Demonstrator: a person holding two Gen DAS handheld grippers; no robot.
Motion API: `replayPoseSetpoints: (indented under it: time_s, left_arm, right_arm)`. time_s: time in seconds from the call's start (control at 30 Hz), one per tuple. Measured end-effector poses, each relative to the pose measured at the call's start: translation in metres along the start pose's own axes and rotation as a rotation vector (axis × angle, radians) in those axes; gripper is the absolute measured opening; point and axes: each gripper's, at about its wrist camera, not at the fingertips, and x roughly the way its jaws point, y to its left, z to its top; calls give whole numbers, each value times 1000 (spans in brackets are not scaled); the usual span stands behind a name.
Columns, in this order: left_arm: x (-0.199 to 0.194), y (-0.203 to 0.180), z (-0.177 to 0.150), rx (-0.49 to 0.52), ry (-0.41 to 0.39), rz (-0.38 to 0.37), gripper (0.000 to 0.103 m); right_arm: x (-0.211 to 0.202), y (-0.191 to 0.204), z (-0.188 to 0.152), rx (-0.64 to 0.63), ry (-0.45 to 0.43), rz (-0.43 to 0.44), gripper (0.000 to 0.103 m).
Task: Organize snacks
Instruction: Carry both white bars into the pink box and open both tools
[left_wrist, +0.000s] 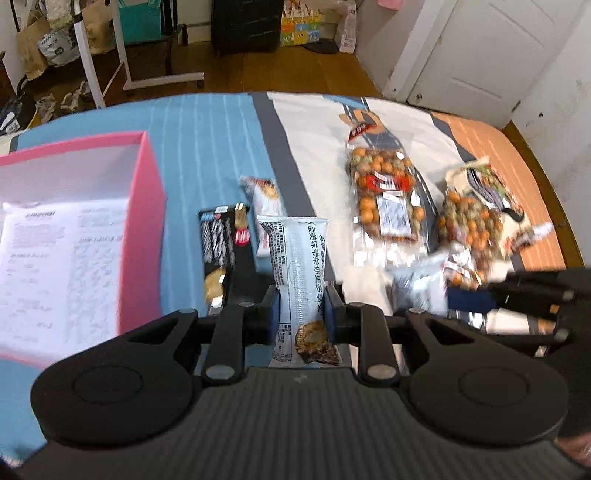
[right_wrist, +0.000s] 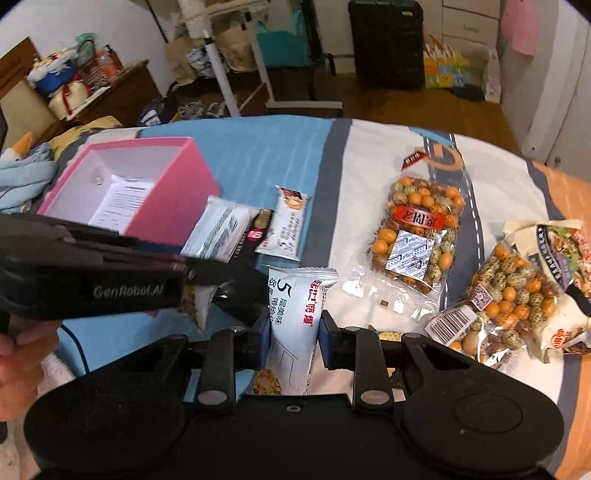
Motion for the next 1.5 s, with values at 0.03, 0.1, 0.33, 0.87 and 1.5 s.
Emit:
replayPoseSetpoints:
  time_s: [0.03, 0.1, 0.33, 0.87, 1.5]
  left_arm:
    - [-6, 3, -5, 0, 13, -6, 23]
    - [-17, 9, -16, -12, 29, -19, 23]
    - [-51, 41, -52, -45, 79, -11, 23]
    - [-123, 130, -65, -144, -39, 47, 23]
    - [-21, 259, 12, -465, -132, 60, 24]
  right_arm:
    - [-5, 3, -1, -6, -3, 8, 31]
    - [-14, 9, -2, -16, -9, 34, 31]
    - [-38, 45, -11, -75, -4, 146, 31]
    - [-29, 133, 33, -212, -67, 304, 31]
    - [150, 186, 144, -453, -33, 191, 31]
